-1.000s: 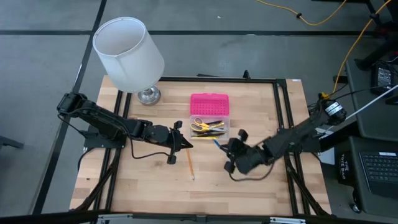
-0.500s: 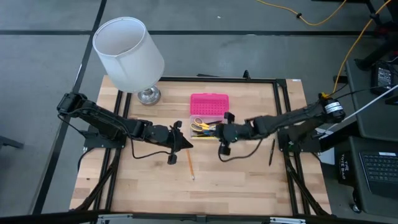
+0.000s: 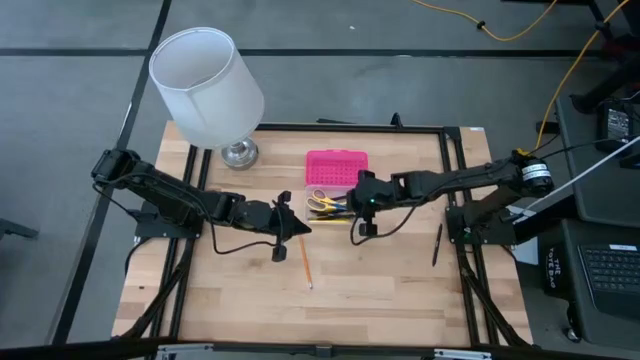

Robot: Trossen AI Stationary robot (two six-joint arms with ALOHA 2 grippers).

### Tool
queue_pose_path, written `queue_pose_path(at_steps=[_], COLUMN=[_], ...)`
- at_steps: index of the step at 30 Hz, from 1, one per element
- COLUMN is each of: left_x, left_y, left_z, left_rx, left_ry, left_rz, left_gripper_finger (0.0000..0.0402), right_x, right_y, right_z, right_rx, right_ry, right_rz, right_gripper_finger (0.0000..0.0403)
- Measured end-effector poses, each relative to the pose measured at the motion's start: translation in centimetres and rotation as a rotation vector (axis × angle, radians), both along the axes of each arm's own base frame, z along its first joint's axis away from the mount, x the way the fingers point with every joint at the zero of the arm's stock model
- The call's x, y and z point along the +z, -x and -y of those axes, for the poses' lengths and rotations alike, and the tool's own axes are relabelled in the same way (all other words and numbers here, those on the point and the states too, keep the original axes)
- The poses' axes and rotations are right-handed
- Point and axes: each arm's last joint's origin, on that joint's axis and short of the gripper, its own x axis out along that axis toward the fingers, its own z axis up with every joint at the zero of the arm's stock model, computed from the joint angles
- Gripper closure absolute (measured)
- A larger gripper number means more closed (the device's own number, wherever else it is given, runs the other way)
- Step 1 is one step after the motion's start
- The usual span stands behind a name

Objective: Pick & place school supplies into a supply box
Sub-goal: Put the blue pen into the pink supply box

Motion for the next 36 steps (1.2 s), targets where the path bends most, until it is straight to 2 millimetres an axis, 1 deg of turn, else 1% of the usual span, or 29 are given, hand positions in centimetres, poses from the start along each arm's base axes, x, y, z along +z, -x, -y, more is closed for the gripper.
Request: queue_pose_path(at_steps=[6,10,13,17,24,28,33,36], left_x=[0.0,0.0,0.0,0.0,0.0,0.0,0.0,0.0], left_y=[0.0,0.0,0.0,0.0,0.0,0.0,0.0,0.0], left_z=[0.0,0.0,0.0,0.0,0.0,0.0,0.0,0.0], left_rx=[0.001,0.000,0.000,0.001,0.001,-0.001,-0.006,-0.006], left_ry=[-0.001,-0.002,-0.002,-0.001,-0.001,-0.006,-0.016,-0.016], left_rz=[0.000,0.000,0.000,0.000,0.000,0.000,0.000,0.000], left_gripper_finger=[0.0398,0.0398,0.0398,0.0398,0.0398,0.0398,0.0398,0.0398], right_x=[-2.1,-3.3,-3.7,-4.3,-4.7,-5.5,-6.0,-6.1], right_y=[0.6,0.7,0.7,0.9,0.9,1.2,1.5,1.5], right_z=[0.7,1.0,1.0,0.9,0.9,0.9,0.9,0.9], right_rx=[-0.006,-0.018,-0.019,0.011,0.012,0.014,0.011,0.012], right_ry=[0.015,0.014,0.009,-0.025,-0.027,-0.024,-0.027,-0.026], right_rz=[-0.013,0.041,0.083,0.084,0.132,0.165,0.159,0.189], right_gripper_finger=[0.0358,0.0358,0.0358,0.0358,0.0358,0.0358,0.0358,0.0358])
